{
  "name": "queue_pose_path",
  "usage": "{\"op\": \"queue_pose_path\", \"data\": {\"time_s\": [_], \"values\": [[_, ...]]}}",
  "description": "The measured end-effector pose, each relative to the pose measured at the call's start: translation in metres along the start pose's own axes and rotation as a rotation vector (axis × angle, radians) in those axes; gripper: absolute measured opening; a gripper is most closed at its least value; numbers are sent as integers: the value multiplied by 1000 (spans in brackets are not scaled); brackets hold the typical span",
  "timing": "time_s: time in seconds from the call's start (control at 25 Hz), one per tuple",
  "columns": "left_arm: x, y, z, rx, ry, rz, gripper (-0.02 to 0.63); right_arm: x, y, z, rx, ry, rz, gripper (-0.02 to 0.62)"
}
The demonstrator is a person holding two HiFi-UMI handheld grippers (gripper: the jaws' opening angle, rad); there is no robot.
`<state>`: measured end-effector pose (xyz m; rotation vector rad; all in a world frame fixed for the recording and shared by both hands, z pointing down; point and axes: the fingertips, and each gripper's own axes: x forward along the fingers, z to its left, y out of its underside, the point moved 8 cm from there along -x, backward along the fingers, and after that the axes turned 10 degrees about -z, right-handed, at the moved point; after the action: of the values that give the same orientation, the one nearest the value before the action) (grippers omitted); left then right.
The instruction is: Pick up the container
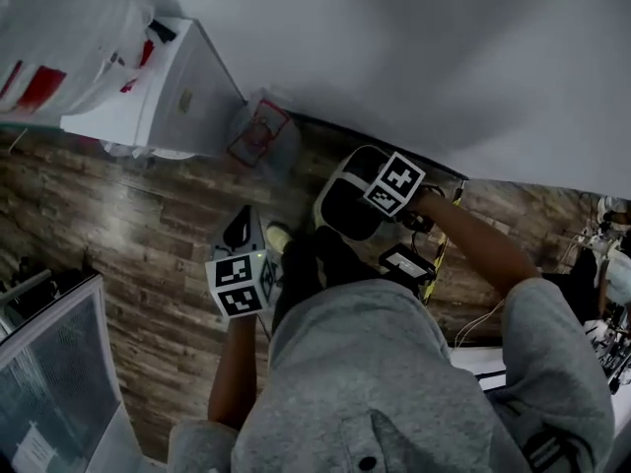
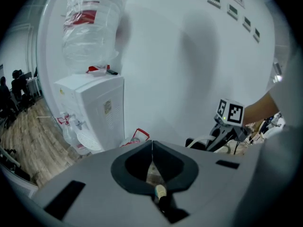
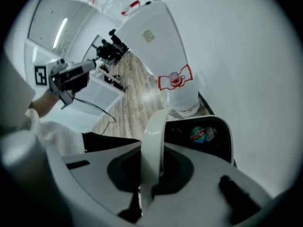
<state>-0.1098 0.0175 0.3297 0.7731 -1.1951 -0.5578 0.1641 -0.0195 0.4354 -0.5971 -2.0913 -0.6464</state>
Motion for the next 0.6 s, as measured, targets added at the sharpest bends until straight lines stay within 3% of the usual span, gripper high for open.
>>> {"op": "queue_pose_path", "data": {"time_s": [0.32,0.6], "values": [[-5,-32,-17,70,102,-63,18,-71,4,22,363,52,-281,25],[-4,-52,-38,131,198,-95,18,-117,21,29,554,74,-478,25]]}}
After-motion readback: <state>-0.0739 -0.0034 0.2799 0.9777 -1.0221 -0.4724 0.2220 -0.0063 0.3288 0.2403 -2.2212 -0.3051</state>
